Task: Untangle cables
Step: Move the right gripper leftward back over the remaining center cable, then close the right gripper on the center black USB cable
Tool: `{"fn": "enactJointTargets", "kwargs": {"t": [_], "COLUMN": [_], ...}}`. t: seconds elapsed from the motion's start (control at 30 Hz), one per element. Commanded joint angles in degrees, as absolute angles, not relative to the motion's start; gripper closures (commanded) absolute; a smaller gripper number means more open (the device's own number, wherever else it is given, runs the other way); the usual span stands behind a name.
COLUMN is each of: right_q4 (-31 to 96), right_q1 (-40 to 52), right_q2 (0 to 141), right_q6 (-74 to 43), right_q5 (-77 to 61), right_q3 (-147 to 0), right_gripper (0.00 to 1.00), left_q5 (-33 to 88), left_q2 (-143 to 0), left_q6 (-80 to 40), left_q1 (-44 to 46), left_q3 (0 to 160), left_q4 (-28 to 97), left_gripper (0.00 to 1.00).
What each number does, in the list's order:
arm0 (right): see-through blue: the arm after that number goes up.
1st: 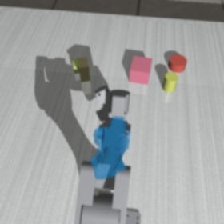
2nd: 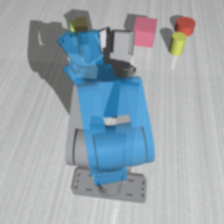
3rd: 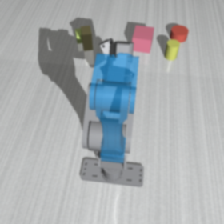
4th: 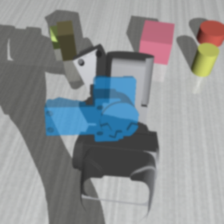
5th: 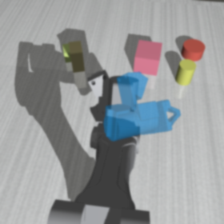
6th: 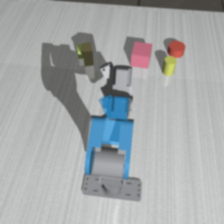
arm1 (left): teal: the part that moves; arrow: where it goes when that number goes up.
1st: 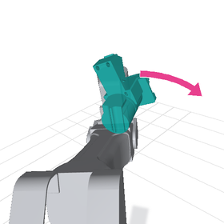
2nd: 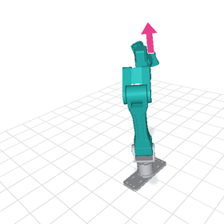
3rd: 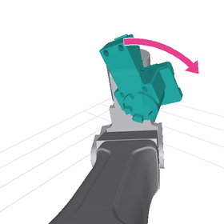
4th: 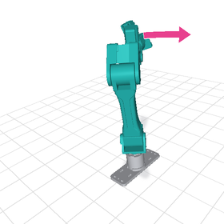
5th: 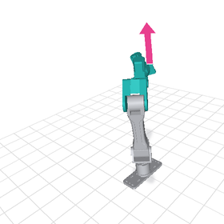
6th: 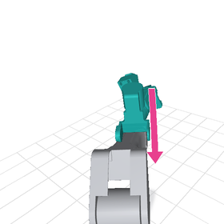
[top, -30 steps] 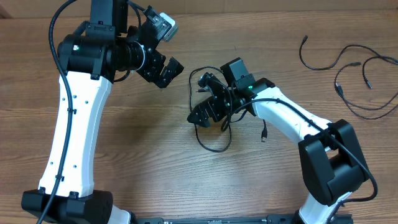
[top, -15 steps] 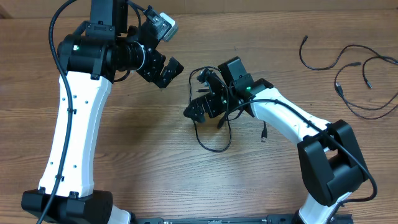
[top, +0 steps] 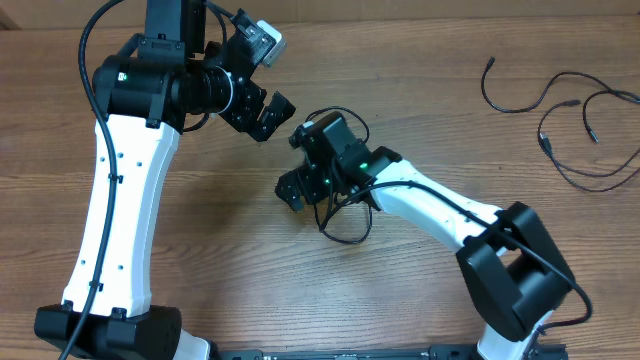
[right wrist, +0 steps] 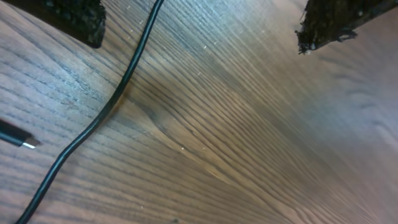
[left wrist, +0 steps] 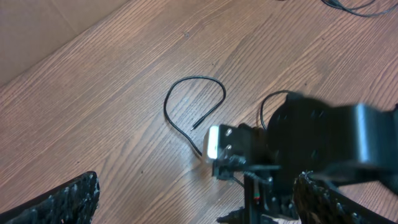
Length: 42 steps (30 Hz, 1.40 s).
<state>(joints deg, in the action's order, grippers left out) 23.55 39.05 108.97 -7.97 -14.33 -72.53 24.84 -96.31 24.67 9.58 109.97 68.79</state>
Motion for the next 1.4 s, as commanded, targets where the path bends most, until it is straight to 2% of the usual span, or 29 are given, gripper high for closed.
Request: {"fn": "enactJointTargets", "kwargs": {"t": [0.0, 0.1, 0.4, 0.7, 0.87, 1.03, 1.37], "right_q4": [22.98, 21.12, 18.44, 18.24, 18.31, 18.26, 18.72], "right_q1": [38.94, 38.89, 38.89, 38.89, 38.89, 38.89, 39.27], "right_q2": [112.86, 115.28, 116.88, 117.43, 118.15, 118.65, 118.76], "right_q6": [-12.08, -16.34, -16.32, -16.29, -16.27, -16.27, -16.05], "right_q5": [-8.82, -7.92, -7.29, -6.96, -4.86, -3.84, -2.31], "right_q3": [-72.71, -72.71, -72.71, -72.71, -72.71, -72.71, -72.71], "right_gripper": [0.04, 0.01, 0.00, 0.41, 0.56, 0.62, 0.63], "left_q5": [24.88, 24.88, 24.88, 24.88, 24.88, 24.88, 24.88], "left_q2": [-95.35, -95.35, -95.35, -95.35, -95.35, -95.35, -95.35], "left_q6": [26.17, 26.17, 26.17, 26.17, 26.17, 26.17, 26.17], "left_q1": [9.02, 9.02, 9.02, 9.02, 9.02, 9.02, 9.02], "left_q3": [110.50, 110.50, 110.50, 110.50, 110.50, 110.50, 110.50], "left_q4": [68.77, 68.79, 68.79, 68.79, 68.77, 68.77, 68.79], "left_gripper": [0.00, 0.00, 0.00, 0.01, 0.00, 0.00, 0.00]}}
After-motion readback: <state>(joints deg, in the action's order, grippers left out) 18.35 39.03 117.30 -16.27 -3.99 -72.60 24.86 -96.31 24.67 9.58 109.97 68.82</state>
